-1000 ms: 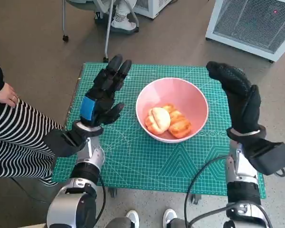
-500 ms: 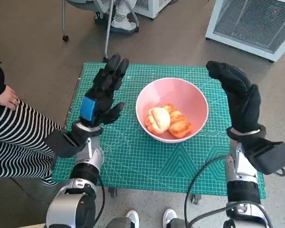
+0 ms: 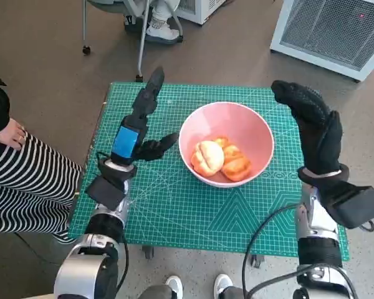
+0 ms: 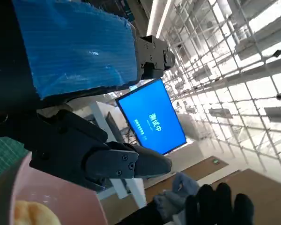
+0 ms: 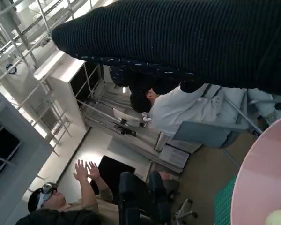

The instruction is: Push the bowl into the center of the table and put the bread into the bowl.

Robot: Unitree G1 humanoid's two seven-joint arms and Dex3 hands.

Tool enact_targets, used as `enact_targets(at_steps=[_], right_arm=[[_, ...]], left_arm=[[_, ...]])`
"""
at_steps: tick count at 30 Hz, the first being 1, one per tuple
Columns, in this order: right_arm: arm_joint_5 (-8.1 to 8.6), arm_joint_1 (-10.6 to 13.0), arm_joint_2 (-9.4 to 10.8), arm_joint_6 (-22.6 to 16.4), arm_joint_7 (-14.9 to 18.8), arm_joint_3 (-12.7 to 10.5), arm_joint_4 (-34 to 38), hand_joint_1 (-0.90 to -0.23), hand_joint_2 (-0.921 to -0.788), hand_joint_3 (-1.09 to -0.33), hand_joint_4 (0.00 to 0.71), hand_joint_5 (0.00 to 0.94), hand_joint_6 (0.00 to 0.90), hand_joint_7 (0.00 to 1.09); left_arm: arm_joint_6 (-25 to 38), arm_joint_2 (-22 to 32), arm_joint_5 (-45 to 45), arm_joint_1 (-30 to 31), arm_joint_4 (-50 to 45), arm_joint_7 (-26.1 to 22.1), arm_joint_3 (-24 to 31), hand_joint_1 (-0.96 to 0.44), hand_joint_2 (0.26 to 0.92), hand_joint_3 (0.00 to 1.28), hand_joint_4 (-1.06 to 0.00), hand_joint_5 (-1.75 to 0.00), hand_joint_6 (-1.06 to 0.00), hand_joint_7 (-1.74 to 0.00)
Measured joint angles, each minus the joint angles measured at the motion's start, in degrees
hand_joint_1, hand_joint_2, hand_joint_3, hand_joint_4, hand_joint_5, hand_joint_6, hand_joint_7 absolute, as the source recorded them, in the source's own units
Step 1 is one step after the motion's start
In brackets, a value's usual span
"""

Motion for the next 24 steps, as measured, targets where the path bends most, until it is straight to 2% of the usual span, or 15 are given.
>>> enact_targets(at_steps=[6, 10, 24], right_arm=[[0.0, -0.04, 0.0, 0.0, 0.0, -0.03, 0.1, -0.732, -0.921, -0.763, 0.126, 0.002, 0.018, 0.46], [0.0, -0.06, 0.0, 0.04, 0.0, -0.03, 0.09, -0.732, -0.921, -0.762, 0.127, 0.002, 0.019, 0.46], [0.14, -0.16, -0.07, 1.02, -0.01, -0.15, -0.77, -0.733, -0.921, -0.755, 0.13, 0.002, 0.025, 0.46]], left_arm=[[1.09, -4.02, -10.8, -0.01, -0.09, -8.22, 1.02, -0.68, 0.921, 0.35, 0.0, 0.0, 0.0, 0.0], [1.29, -5.6, -13.73, -0.01, -0.12, -11.12, 1.29, -0.66, 0.921, 0.34, 0.0, 0.0, 0.0, 0.0], [1.17, -4.98, -11.13, -0.01, -0.12, -10.28, -0.46, -0.67, 0.921, 0.35, 0.0, 0.0, 0.0, 0.0]])
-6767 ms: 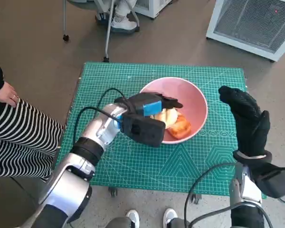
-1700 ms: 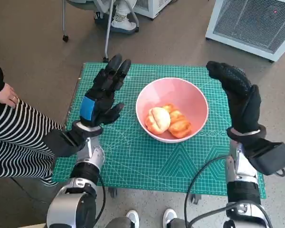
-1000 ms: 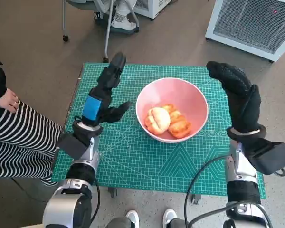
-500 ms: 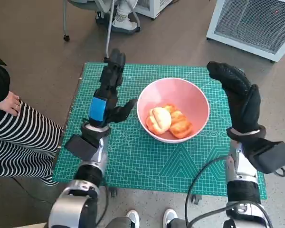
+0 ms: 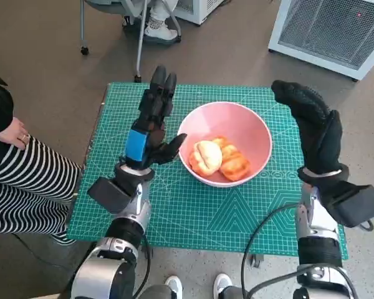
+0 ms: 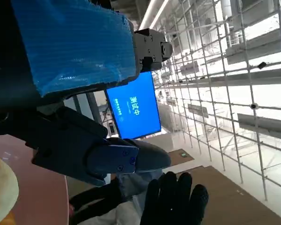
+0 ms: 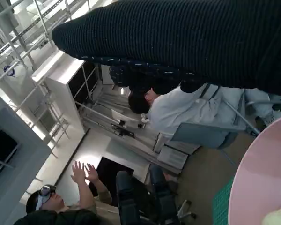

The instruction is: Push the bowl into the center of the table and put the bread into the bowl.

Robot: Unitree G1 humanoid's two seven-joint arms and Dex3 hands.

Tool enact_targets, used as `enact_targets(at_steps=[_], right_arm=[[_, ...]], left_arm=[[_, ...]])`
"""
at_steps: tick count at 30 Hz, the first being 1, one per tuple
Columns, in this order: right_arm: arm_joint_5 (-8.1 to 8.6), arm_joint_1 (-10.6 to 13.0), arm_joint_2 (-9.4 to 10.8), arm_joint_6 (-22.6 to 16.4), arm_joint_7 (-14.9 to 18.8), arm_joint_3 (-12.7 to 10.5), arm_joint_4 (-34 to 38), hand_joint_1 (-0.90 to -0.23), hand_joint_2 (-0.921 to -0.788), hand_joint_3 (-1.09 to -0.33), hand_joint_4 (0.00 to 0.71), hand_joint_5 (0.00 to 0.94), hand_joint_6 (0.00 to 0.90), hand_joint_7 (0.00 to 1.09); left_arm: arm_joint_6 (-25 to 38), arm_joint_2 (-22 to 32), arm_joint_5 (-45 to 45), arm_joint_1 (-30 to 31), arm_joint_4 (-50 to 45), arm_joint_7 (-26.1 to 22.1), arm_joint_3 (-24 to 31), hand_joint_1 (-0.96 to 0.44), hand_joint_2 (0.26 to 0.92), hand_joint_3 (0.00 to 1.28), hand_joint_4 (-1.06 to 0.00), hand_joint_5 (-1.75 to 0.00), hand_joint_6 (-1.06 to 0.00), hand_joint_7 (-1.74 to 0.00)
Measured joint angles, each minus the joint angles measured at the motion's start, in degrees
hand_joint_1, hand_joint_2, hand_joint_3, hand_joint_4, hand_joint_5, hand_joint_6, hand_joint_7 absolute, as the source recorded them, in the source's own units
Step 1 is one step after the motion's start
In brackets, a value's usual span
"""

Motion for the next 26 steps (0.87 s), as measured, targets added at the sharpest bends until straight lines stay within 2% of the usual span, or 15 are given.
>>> enact_targets(at_steps=[8, 26], right_arm=[[-0.02, -0.24, 0.0, 0.39, -0.05, -0.03, -0.83, -0.732, -0.921, -0.754, 0.129, 0.002, 0.026, 0.46], [-0.1, -1.38, 0.04, 0.33, -0.1, -0.2, -0.13, -0.733, -0.921, -0.754, 0.13, 0.001, 0.026, 0.45]], left_arm=[[0.64, 0.29, -0.32, 0.0, -0.28, -1.18, -0.24, -0.67, 0.921, 0.36, 0.0, 0.0, 0.0, 0.0], [1.45, 0.45, -5.85, 0.0, -0.69, -8.68, 0.56, -0.67, 0.921, 0.37, 0.0, 0.0, 0.0, 0.0]])
